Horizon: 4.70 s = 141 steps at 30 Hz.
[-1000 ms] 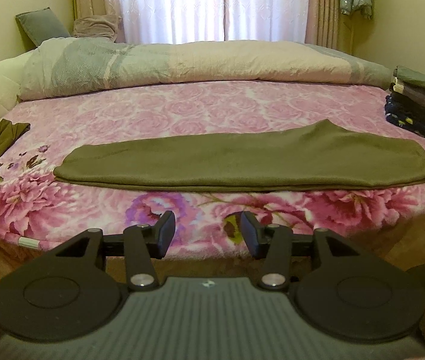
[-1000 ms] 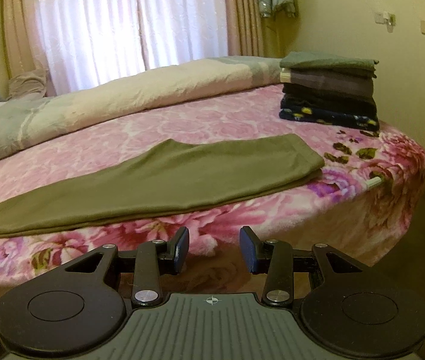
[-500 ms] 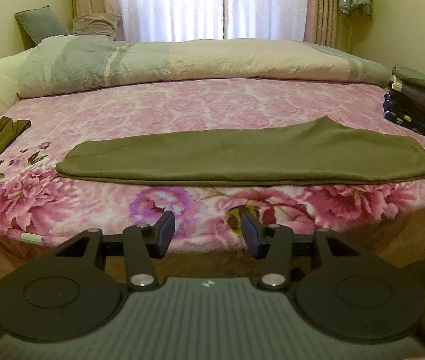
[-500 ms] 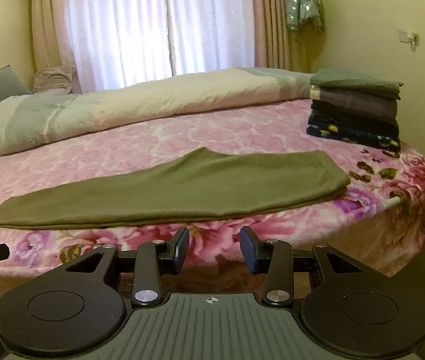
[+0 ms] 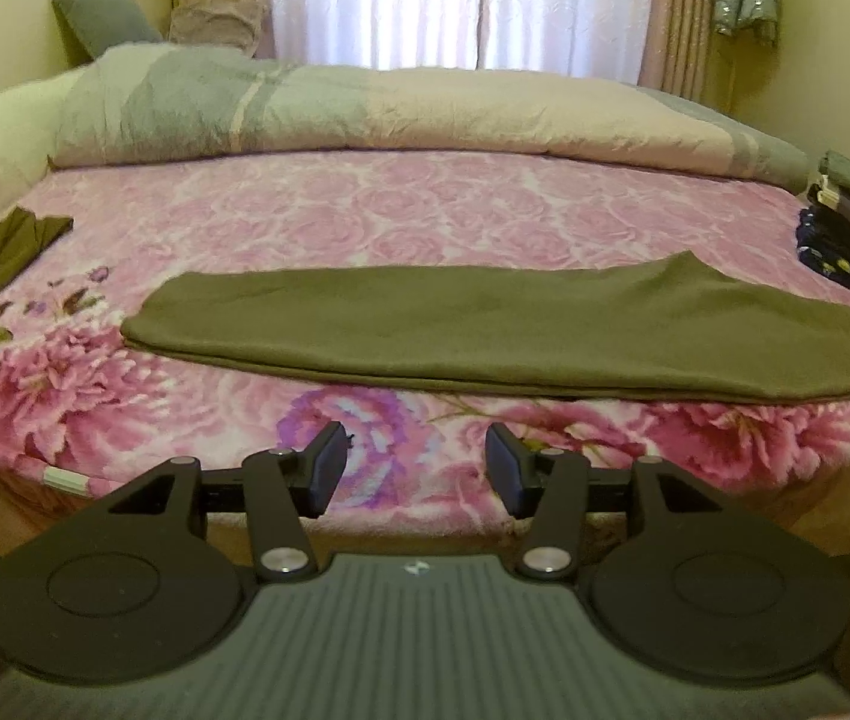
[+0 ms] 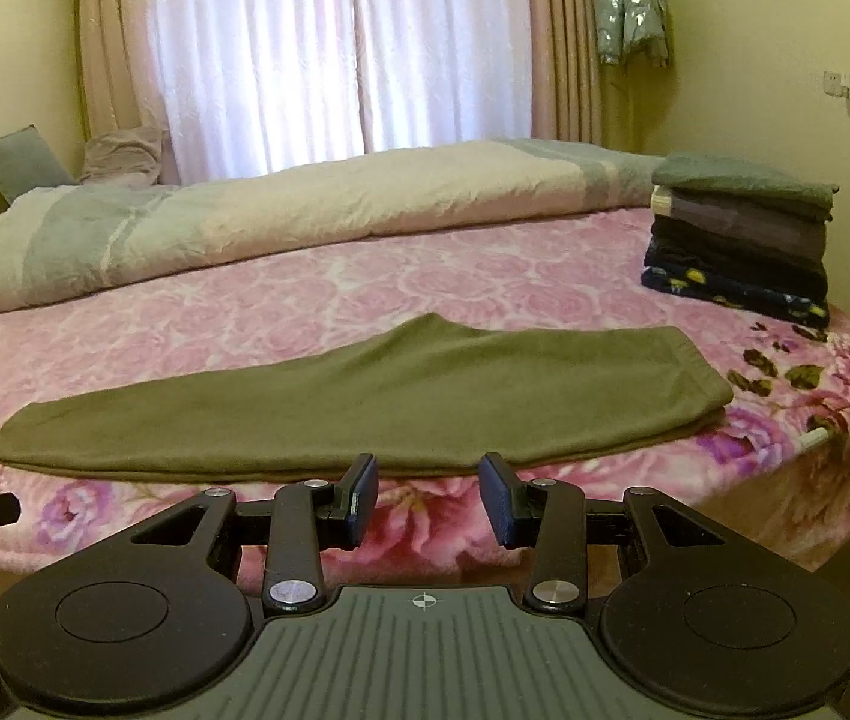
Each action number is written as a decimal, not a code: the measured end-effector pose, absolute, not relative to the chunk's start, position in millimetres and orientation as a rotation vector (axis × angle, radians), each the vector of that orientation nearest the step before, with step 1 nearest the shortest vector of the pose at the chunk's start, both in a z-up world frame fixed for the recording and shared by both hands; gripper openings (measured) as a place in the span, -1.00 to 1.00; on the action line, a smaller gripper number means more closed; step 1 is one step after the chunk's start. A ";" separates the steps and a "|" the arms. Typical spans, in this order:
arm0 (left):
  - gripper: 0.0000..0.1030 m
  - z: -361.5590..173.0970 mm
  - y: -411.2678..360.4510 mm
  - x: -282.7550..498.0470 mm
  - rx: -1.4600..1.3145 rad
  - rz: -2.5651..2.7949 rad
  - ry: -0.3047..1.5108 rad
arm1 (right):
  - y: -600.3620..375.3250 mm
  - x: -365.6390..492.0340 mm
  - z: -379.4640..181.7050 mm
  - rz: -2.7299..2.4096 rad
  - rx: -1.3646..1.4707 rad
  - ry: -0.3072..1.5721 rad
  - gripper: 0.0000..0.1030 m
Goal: Fold clothes
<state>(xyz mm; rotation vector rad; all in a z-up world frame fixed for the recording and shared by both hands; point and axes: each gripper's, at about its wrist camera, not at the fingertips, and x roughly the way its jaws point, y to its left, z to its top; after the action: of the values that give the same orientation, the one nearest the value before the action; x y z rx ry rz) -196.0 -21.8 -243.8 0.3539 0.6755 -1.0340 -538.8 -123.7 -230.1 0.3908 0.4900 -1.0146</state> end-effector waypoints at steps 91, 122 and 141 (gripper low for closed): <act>-0.49 -288.3 -157.5 -147.2 0.233 -1.364 0.768 | -329.8 -505.0 -357.6 -0.749 1.363 0.245 -0.21; -0.49 -312.1 -256.2 -203.1 0.283 -1.509 0.856 | -360.3 -665.7 -348.3 -1.149 0.960 0.059 -0.94; -0.51 -321.0 -273.4 -214.1 0.356 -1.487 0.837 | -375.3 -693.0 -344.6 -1.309 0.815 0.019 -0.93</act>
<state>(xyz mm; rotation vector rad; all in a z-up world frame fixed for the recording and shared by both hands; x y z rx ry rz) -214.1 -273.4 -321.0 0.3558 0.8372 -1.4870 -693.0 -375.3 -344.6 0.8149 0.0190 -1.3085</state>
